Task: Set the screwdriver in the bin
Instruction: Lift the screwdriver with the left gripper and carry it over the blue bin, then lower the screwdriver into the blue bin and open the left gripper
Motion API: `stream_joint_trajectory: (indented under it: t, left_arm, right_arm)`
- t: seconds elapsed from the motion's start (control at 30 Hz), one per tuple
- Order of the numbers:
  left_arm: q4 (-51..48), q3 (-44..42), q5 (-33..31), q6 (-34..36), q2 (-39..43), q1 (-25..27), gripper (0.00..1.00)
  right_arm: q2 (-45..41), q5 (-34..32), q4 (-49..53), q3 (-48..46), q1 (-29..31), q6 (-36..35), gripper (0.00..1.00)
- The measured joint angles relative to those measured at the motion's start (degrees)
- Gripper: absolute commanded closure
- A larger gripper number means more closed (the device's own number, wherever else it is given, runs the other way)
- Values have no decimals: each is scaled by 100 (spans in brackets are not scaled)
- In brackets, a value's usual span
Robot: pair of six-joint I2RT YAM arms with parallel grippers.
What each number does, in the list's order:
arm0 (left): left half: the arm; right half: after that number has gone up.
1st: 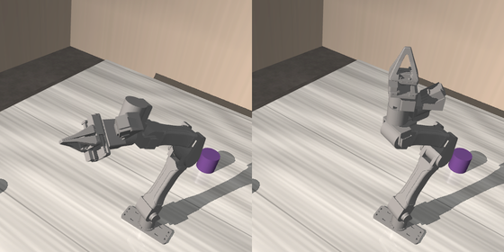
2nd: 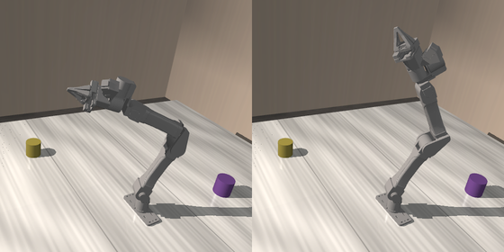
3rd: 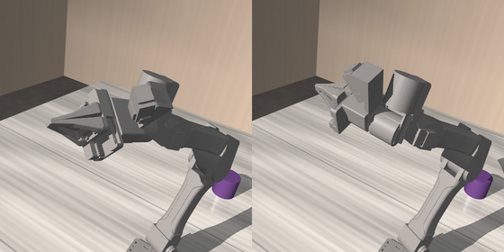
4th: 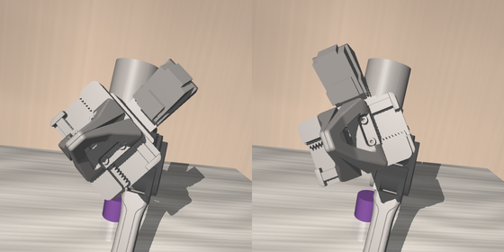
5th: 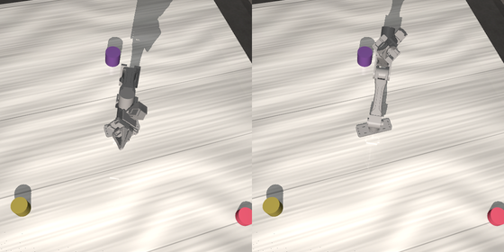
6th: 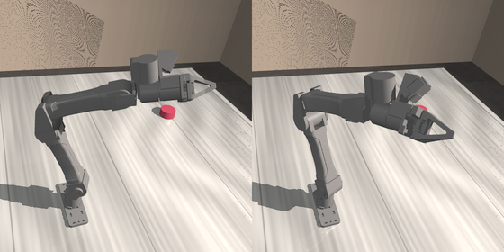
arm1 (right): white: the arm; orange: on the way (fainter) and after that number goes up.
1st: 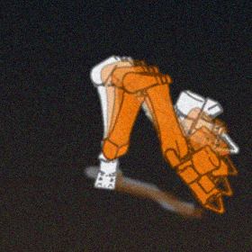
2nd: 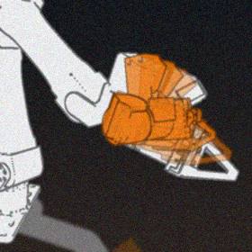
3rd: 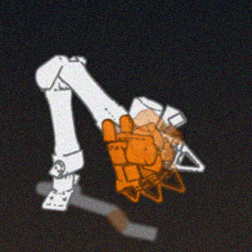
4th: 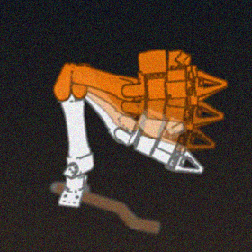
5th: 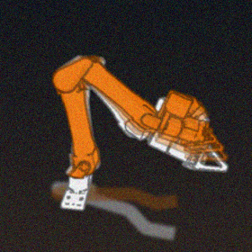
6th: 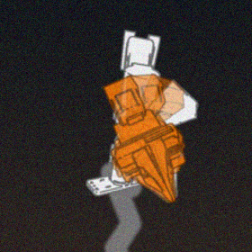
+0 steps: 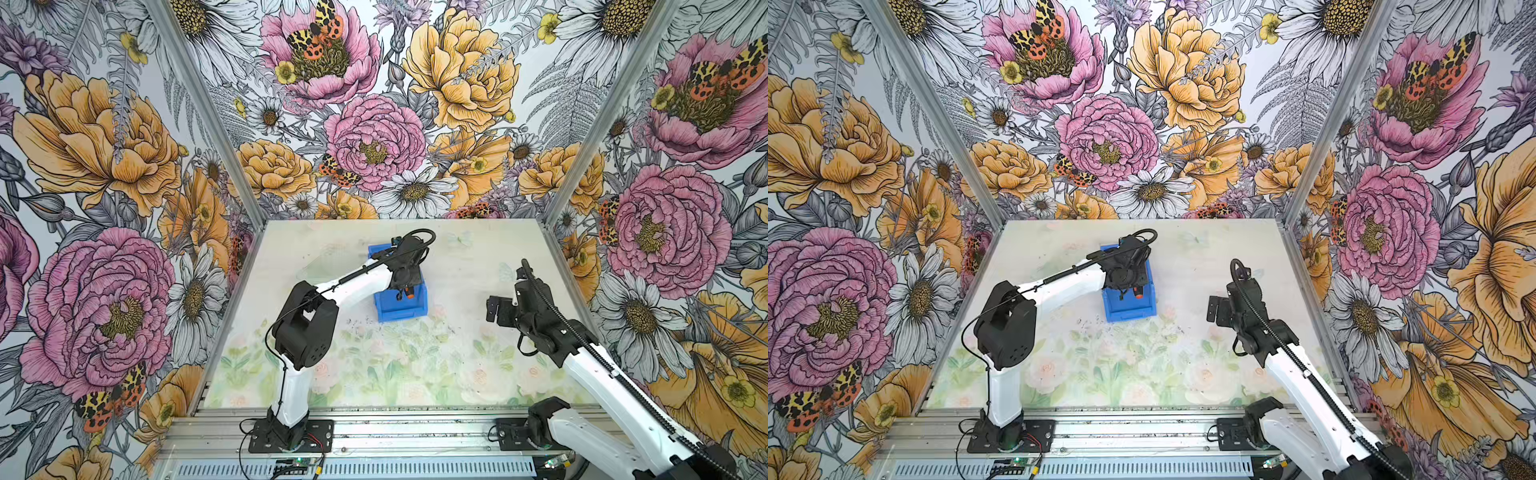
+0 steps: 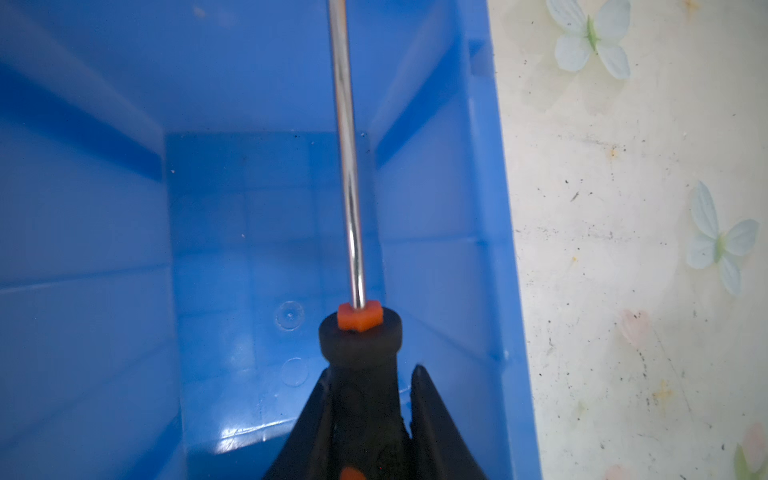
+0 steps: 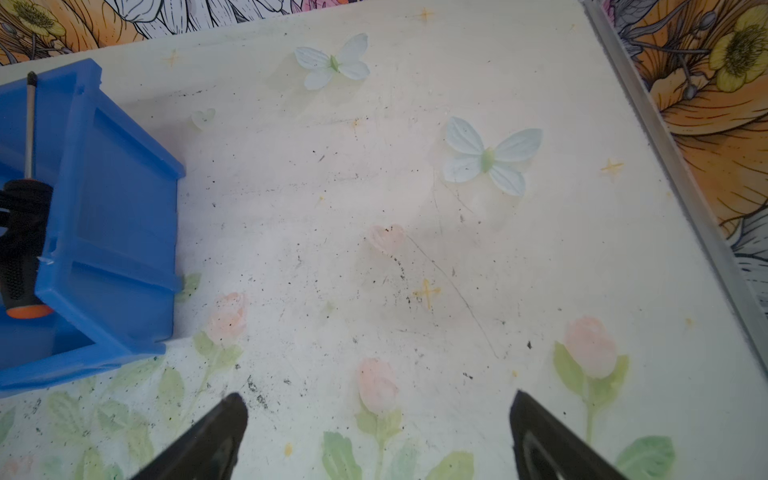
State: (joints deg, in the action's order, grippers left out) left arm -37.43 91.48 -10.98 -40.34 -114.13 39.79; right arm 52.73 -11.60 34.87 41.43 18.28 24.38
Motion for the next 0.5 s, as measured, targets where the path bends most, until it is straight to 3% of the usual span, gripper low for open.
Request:
stream_joint_trajectory:
  t: [0.5]
  left_arm:
    - [-2,-120,15,-2,-190,-28,100]
  right_arm:
    - [52,-2,-70,0,0,114,1]
